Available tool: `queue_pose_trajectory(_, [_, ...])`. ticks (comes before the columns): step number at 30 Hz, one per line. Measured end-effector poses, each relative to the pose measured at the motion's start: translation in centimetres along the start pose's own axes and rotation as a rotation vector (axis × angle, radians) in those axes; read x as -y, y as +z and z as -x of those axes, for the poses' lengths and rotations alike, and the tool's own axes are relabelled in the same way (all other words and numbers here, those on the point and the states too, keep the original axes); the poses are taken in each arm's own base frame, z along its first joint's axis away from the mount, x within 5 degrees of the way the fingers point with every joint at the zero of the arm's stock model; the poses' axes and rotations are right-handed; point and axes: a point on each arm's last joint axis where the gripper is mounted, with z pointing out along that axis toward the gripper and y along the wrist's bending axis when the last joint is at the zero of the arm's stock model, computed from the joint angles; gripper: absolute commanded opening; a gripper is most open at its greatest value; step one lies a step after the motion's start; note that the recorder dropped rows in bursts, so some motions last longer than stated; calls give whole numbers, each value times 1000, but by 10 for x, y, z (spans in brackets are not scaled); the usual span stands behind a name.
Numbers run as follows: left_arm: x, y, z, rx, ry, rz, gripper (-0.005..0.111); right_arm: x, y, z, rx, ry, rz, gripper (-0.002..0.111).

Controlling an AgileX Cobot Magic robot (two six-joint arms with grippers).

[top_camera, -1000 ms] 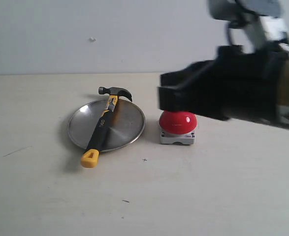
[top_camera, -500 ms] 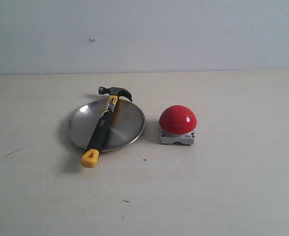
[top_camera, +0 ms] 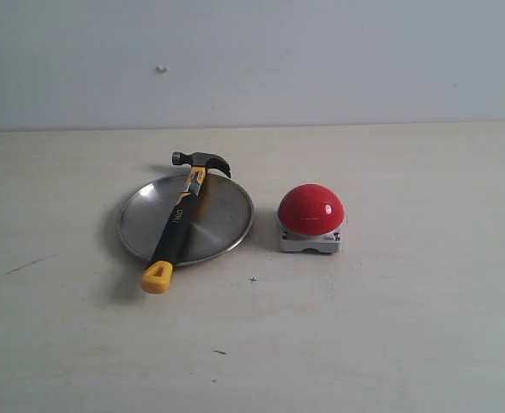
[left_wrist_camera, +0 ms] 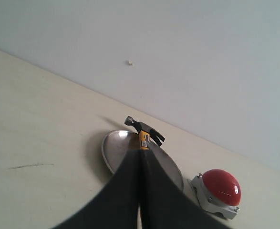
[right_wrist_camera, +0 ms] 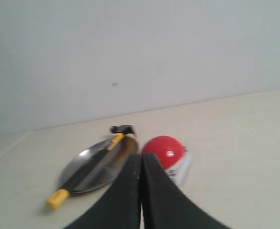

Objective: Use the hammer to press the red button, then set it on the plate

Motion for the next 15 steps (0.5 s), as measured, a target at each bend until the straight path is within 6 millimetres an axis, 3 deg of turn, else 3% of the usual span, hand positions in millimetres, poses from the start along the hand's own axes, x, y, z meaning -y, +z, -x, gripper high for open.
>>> queue_pose_trajectory(2, [0, 0, 0, 0, 0, 0, 0, 9, 2, -9, 26, -49, -105, 0])
queue_pose_trajectory(7, [0, 0, 0, 0, 0, 0, 0, 17, 0, -4, 106, -95, -259, 0])
queue_pose_trajectory(15, [0, 0, 0, 0, 0, 0, 0, 20, -2, -3, 123, -114, -330, 0])
